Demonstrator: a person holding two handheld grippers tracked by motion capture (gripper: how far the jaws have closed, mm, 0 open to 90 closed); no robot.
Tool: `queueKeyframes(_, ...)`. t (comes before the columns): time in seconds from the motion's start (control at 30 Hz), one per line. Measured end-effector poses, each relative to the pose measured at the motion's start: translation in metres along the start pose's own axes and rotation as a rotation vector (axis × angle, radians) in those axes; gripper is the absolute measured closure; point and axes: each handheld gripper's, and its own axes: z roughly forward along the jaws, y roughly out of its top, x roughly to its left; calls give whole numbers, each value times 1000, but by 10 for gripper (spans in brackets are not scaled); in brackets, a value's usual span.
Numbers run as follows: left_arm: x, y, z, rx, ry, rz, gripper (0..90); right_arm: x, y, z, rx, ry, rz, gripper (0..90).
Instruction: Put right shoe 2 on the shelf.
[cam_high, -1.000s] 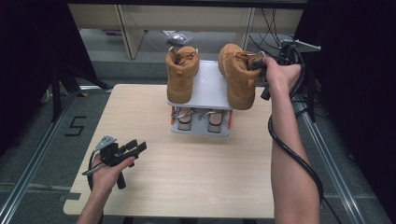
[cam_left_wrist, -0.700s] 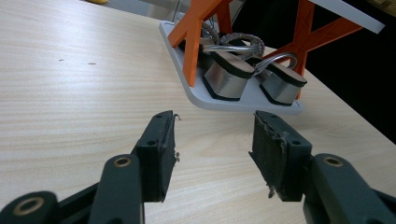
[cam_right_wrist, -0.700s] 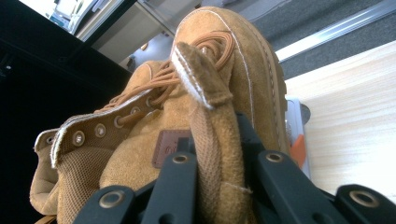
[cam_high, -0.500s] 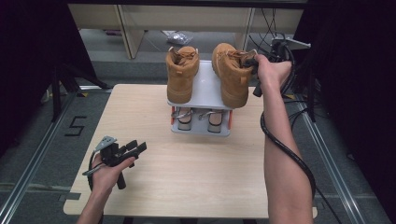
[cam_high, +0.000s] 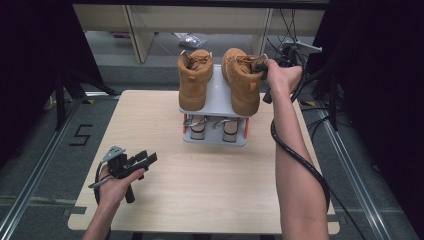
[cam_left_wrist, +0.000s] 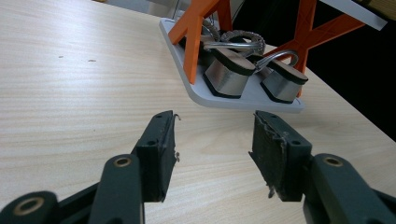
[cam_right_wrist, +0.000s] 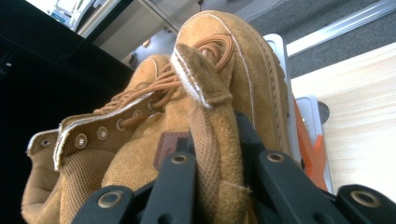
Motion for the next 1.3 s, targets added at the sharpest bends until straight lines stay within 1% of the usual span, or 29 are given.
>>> queueKeyframes(0.03,0,0,0,1,2,0,485,0,-1,3,-7,-2,9,818)
queueKeyframes(0.1,1,0,0,4,3,1,484,-2,-1,6,-9,2,-5,813)
queueKeyframes(0.13,1,0,0,4,4,1,484,0,-1,6,2,6,20,812)
queueKeyframes(0.17,1,0,0,4,5,0,484,2,-1,6,4,-2,-6,804)
queueKeyframes(0.23,1,-1,0,3,2,-1,484,4,0,8,3,-1,-29,770)
queueKeyframes(0.3,1,-2,1,9,3,0,484,4,0,12,-32,15,-51,703)
queueKeyframes(0.33,1,-2,1,10,2,1,484,6,0,13,-31,17,-78,675)
queueKeyframes(0.37,0,-3,1,9,2,1,485,9,0,13,-41,-1,-139,639)
queueKeyframes(0.4,0,-3,1,10,0,3,484,11,-1,12,-44,-15,-180,567)
queueKeyframes(0.43,0,-3,1,10,2,1,485,10,-1,12,-67,-19,-207,523)
queueKeyframes(0.47,0,-3,1,7,-2,4,484,10,-2,10,-86,-18,-203,493)
queueKeyframes(0.53,-1,-2,1,8,-2,5,485,8,-3,5,-112,-21,-232,467)
queueKeyframes(0.6,-1,-2,0,7,-4,9,485,6,-6,-1,-130,-3,-214,458)
queueKeyframes(0.67,-1,-2,0,7,-5,11,484,1,-8,-8,-156,7,-232,456)
queueKeyframes(0.7,-1,-2,0,6,-4,11,484,-1,-10,-13,-168,19,-227,456)
queueKeyframes(0.73,-1,-2,0,7,-4,12,484,-3,-10,-16,-181,25,-244,456)
queueKeyframes(0.77,-1,-2,0,3,-4,10,484,-5,-12,-20,-189,41,-226,454)
queueKeyframes(0.87,-2,-2,0,1,-4,9,484,-12,-17,-32,-200,88,-196,466)
queueKeyframes(0.9,-2,-2,0,2,-2,9,484,-14,-19,-36,-217,97,-201,498)
queueKeyframes(0.93,-2,-2,0,3,-2,9,485,-16,-20,-40,-227,94,-209,495)
queueKeyframes(1.0,-2,-3,1,9,-1,12,485,-20,-23,-46,-229,89,-224,513)
queueKeyframes(1.03,-3,-3,1,10,-2,13,485,-21,-25,-49,-214,81,-217,537)
queueKeyframes(1.07,-3,-3,1,11,-5,13,485,-22,-26,-50,-199,65,-225,546)
queueKeyframes(1.13,-4,-3,1,9,-3,13,485,-28,-30,-51,-177,55,-236,620)
queueKeyframes(1.17,-4,-3,1,9,-3,13,486,-30,-33,-51,-156,55,-234,665)
queueKeyframes(1.2,-4,-3,1,9,-3,13,486,-33,-37,-51,-145,51,-250,731)
queueKeyframes(1.27,-4,-3,1,8,-2,10,486,-37,-44,-49,-97,50,-255,799)
queueKeyframes(1.3,-3,-3,1,9,-4,13,487,-40,-49,-48,-67,53,-250,844)
